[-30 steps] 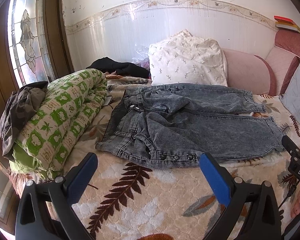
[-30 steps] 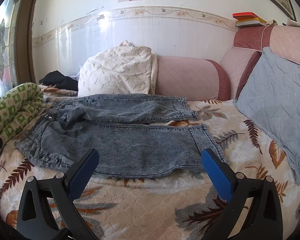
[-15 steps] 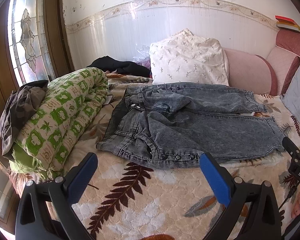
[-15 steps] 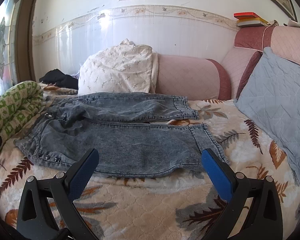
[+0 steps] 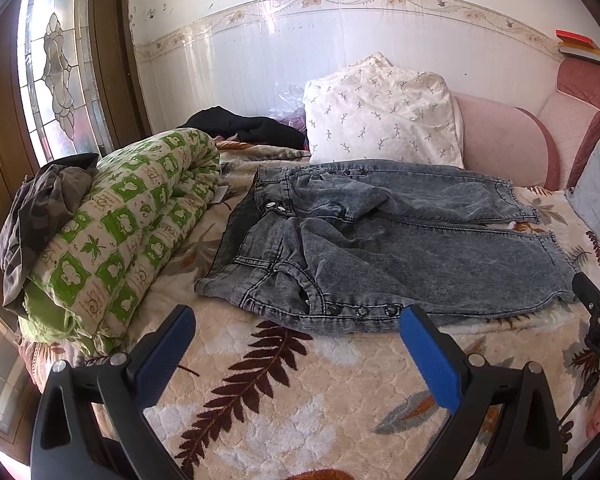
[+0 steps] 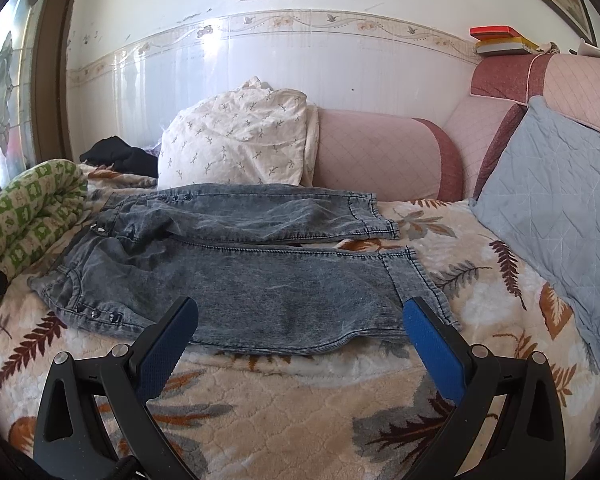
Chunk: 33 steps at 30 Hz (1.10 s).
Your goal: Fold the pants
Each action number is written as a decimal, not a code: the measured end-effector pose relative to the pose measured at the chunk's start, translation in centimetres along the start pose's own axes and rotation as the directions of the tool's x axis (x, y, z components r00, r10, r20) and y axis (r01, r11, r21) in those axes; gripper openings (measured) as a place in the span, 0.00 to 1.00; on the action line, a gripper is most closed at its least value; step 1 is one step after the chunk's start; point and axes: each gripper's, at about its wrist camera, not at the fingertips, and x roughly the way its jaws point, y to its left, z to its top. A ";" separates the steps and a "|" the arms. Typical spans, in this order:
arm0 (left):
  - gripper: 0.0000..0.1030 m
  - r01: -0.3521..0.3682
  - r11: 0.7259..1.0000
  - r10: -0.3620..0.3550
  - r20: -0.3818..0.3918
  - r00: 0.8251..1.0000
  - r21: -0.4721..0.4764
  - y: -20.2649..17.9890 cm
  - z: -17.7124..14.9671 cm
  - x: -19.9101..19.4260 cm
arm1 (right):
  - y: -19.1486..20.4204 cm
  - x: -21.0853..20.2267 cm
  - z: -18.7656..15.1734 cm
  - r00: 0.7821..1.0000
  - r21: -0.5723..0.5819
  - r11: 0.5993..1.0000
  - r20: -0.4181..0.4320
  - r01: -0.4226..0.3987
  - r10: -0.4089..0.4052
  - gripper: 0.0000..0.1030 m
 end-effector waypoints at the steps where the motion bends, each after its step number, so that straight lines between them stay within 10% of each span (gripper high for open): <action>1: 1.00 0.000 1.000 0.000 0.000 1.000 0.000 0.0 0.0 0.0 | 0.0 0.0 0.0 1.000 -0.001 1.000 0.001 0.001 -0.001 1.00; 23: 1.00 0.004 1.000 -0.004 -0.031 1.000 0.005 0.2 0.4 1.8 | 0.3 0.0 0.0 1.000 -0.015 1.000 0.001 -0.001 0.001 1.00; 33: 1.00 0.002 0.996 0.003 -0.061 0.998 0.092 3.8 11.3 9.1 | -6.2 3.1 7.2 0.999 0.018 0.999 0.003 0.032 -0.032 1.00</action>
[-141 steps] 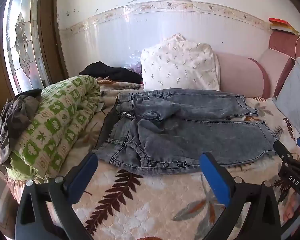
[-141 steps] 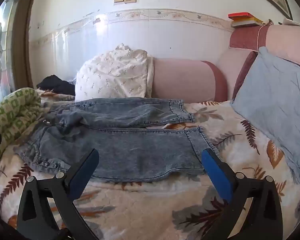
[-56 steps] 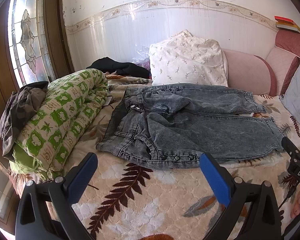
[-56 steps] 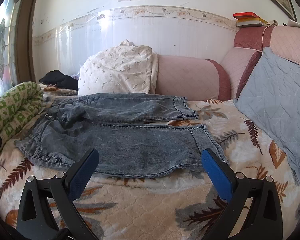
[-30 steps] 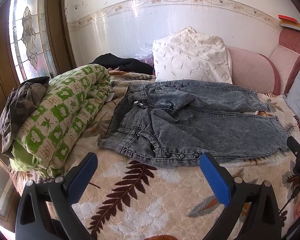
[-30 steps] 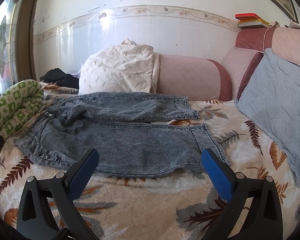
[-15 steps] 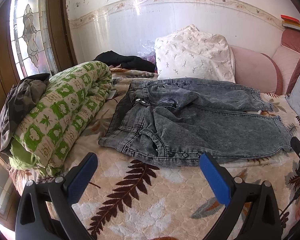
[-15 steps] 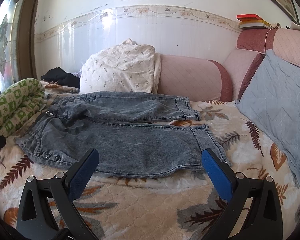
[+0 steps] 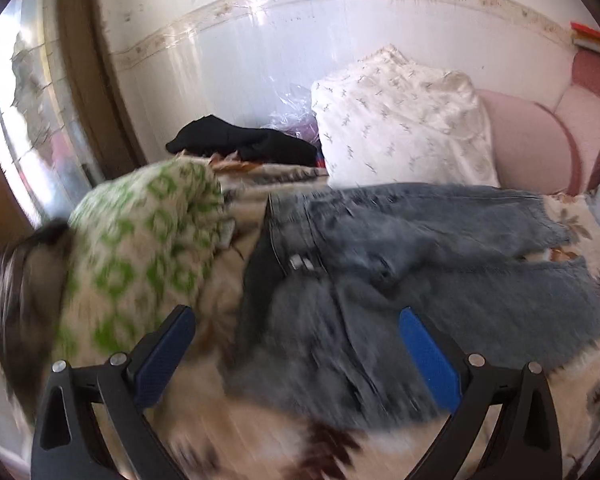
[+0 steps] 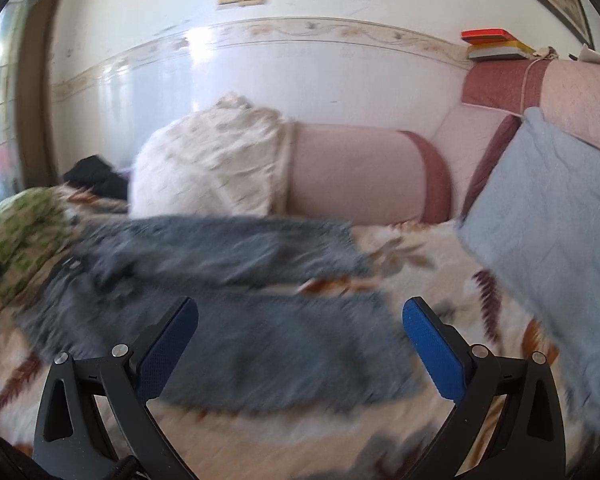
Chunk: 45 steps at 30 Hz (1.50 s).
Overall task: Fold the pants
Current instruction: 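Move both tools down to the waistband of the grey jeans, then close the left tool on the waistband while the right tool grips the denim edge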
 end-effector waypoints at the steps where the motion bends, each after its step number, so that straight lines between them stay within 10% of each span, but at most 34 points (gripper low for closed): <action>1: 1.00 -0.005 1.000 0.005 -0.021 1.000 0.010 0.4 1.3 1.5 | -1.0 1.5 1.4 1.000 0.007 1.000 -0.019 -0.005 0.005 1.00; 16: 0.97 0.052 0.999 -0.052 -0.276 0.960 -0.008 2.1 11.3 23.7 | -7.7 31.6 9.4 0.929 0.310 0.951 -0.353 0.006 0.109 1.00; 30: 0.71 0.148 0.978 -0.194 -0.386 0.902 -0.148 2.4 14.7 31.6 | -7.4 39.2 6.5 0.847 0.313 0.949 -0.516 0.043 0.131 0.64; 45: 0.65 0.211 0.936 -0.322 -0.440 0.838 -0.282 4.7 14.2 34.4 | -5.8 40.5 5.7 0.863 0.229 0.971 -0.502 0.074 0.052 0.58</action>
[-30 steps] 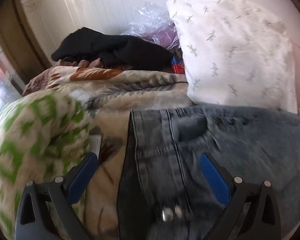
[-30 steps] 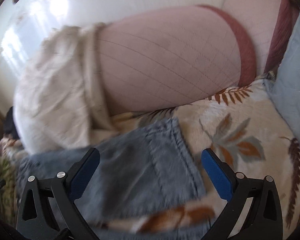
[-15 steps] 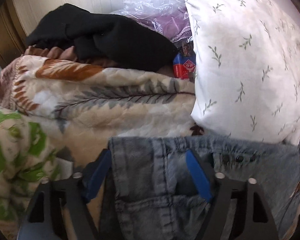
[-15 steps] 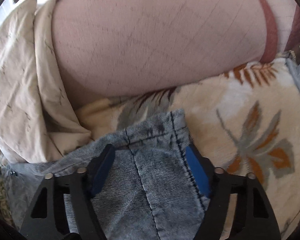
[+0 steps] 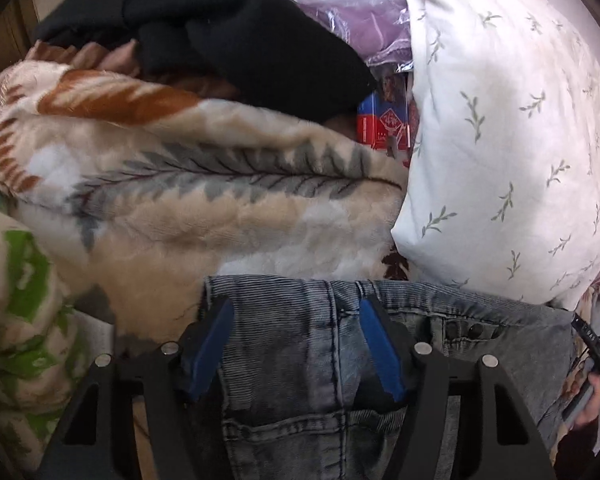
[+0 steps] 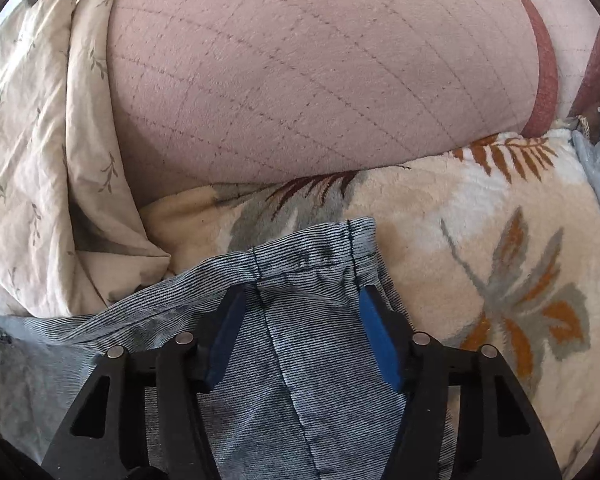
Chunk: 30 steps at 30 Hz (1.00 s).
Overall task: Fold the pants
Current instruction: 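Close the left tool on the waistband while the right tool grips the denim edge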
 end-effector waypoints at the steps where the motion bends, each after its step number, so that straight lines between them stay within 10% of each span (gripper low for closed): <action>1: 0.59 0.003 1.000 -0.003 -0.004 1.000 -0.006 0.1 0.1 0.2 | 0.1 0.1 0.0 1.000 -0.004 1.000 0.000 0.008 -0.008 0.58; 8: 0.14 0.043 0.998 -0.044 -0.010 0.999 -0.049 1.6 1.3 1.0 | 0.6 0.3 0.5 1.000 -0.029 0.999 0.004 0.023 -0.023 0.30; 13: 0.14 -0.044 0.999 0.045 0.064 0.997 -0.016 3.2 1.3 -2.8 | -0.3 0.2 0.5 1.000 -0.030 0.999 0.014 0.022 -0.021 0.23; 16: 0.20 -0.042 0.999 0.044 0.072 0.996 -0.025 4.0 1.2 -4.5 | -1.0 0.4 0.5 1.000 -0.027 0.999 0.005 0.018 -0.018 0.23; 20: 0.62 -0.100 0.994 0.101 0.031 0.994 -0.033 3.8 0.8 -3.0 | -0.8 0.6 0.4 0.999 -0.024 0.999 0.006 0.044 -0.044 0.24; 24: 0.63 -0.092 0.995 0.093 0.029 0.995 -0.025 3.2 0.1 -0.9 | -1.0 0.8 0.4 0.999 -0.033 0.999 0.008 0.037 -0.037 0.24; 27: 0.11 -0.031 0.998 0.033 0.028 0.999 -0.051 3.6 0.1 -0.2 | -0.8 0.8 0.3 0.999 -0.034 0.999 0.000 0.036 -0.036 0.24; 30: 0.05 -0.038 0.999 0.039 0.045 0.998 -0.037 3.8 -0.1 0.2 | -0.6 0.9 0.5 0.998 -0.050 0.997 0.007 0.056 -0.055 0.21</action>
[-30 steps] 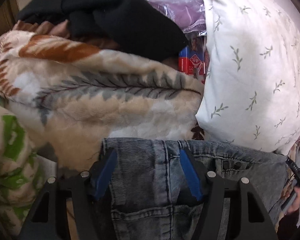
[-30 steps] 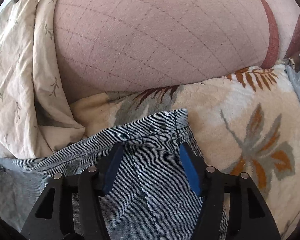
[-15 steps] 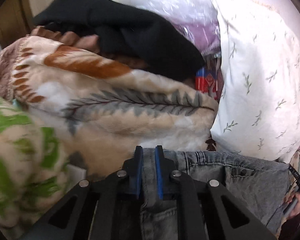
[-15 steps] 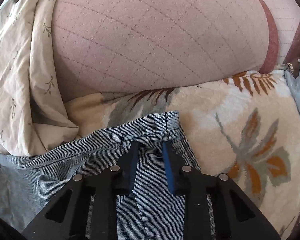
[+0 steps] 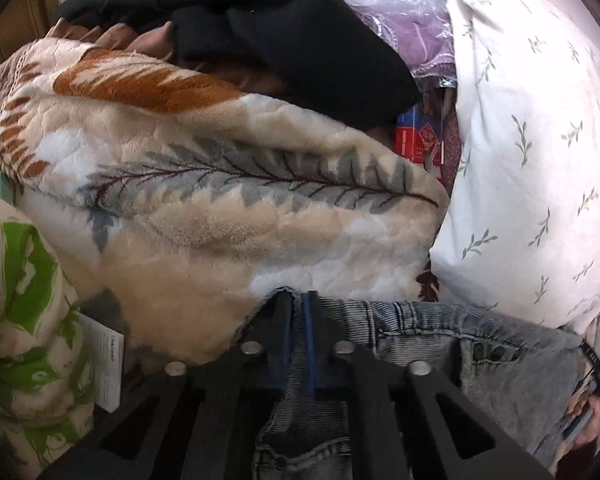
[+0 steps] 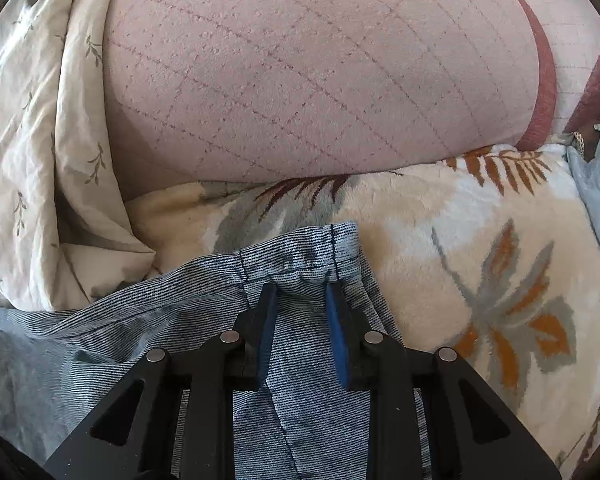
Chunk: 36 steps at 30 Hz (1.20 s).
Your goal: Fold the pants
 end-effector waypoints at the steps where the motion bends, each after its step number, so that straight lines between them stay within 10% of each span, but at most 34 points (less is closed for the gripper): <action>1: 0.04 0.000 1.000 0.000 0.009 1.000 0.007 0.1 -0.2 -0.2 | 0.3 0.0 0.0 1.000 -0.004 1.000 0.005 0.010 -0.010 0.18; 8: 0.04 0.098 0.992 -0.088 0.124 0.988 -0.077 2.5 -0.8 -4.0 | 0.5 -2.7 -0.5 0.996 0.030 0.999 0.084 -0.013 0.011 0.09; 25: 0.04 0.305 0.950 -0.310 0.272 0.911 0.060 0.0 -9.7 -20.4 | -7.5 -17.4 -6.5 0.961 0.107 0.971 0.200 -0.214 0.190 0.09; 28: 0.04 0.300 0.950 -0.311 0.276 0.909 0.082 -0.8 -10.0 -20.8 | -7.9 -17.6 -6.3 0.951 0.125 0.952 0.171 -0.280 0.257 0.17; 32: 0.04 0.298 0.947 -0.320 0.303 0.898 0.118 -1.3 -9.5 -21.6 | -7.0 -14.7 -3.9 0.943 0.175 0.932 0.154 -0.318 0.293 0.60; 36: 0.04 0.300 0.945 -0.327 0.320 0.889 0.131 -1.2 -8.8 -21.1 | -5.0 -10.2 -0.4 0.951 0.171 0.939 0.133 -0.300 0.280 0.60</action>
